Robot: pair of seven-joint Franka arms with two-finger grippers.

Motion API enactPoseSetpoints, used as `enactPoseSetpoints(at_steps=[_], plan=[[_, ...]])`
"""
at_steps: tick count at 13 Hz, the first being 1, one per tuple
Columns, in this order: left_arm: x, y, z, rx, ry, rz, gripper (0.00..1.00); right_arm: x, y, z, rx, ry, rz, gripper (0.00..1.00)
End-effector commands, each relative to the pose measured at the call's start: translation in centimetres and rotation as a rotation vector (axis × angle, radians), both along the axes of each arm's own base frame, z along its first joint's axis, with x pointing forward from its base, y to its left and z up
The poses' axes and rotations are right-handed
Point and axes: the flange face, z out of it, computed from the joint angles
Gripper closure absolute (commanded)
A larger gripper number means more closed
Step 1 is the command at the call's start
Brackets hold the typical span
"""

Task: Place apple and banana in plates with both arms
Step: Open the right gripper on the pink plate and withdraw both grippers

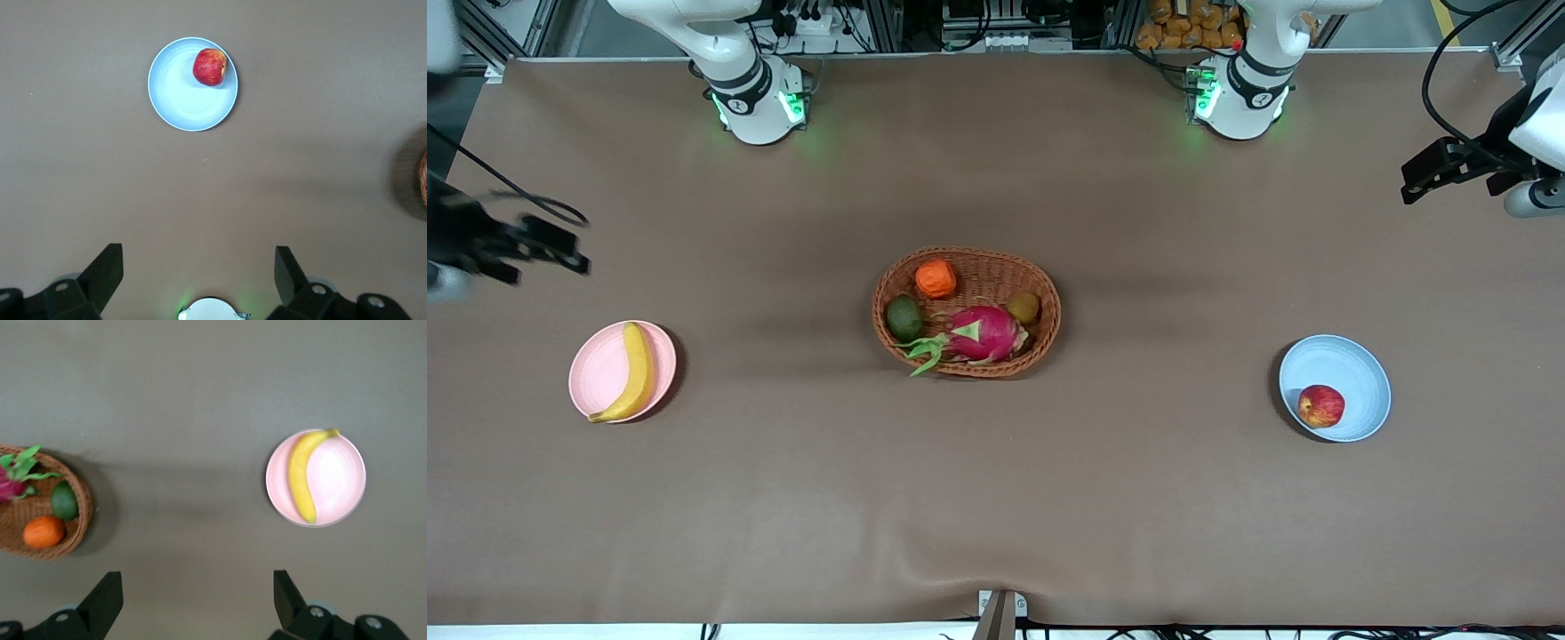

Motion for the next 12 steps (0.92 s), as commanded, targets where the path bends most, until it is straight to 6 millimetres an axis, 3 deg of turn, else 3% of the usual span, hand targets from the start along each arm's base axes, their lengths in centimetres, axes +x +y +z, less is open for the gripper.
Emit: enactPoseSetpoints(at_steps=[1,2,4,6,8,12], plan=[[1.1,0.1,0.9,-0.013,0.019,0.007,0.00,-3.1,0.4,5.0,-0.020,0.022,-0.111,0.00],[1.1,0.5,1.0,-0.014,0.023,0.017,0.00,-4.1,0.4,6.1,-0.020,0.011,-0.123,0.00],[1.0,-0.3,1.1,-0.018,0.020,0.011,0.00,-4.7,0.2,6.6,-0.024,0.016,-0.126,0.00],[1.1,-0.4,1.2,-0.017,0.017,-0.005,0.00,-4.7,0.2,6.6,-0.025,0.015,-0.133,0.00],[1.1,-0.6,2.9,-0.017,-0.021,-0.011,0.00,-4.6,0.5,6.6,-0.078,0.013,-0.178,0.00],[1.1,-1.9,2.8,-0.023,-0.019,-0.029,0.00,-3.6,0.0,6.2,-0.126,-0.036,-0.176,0.00]])
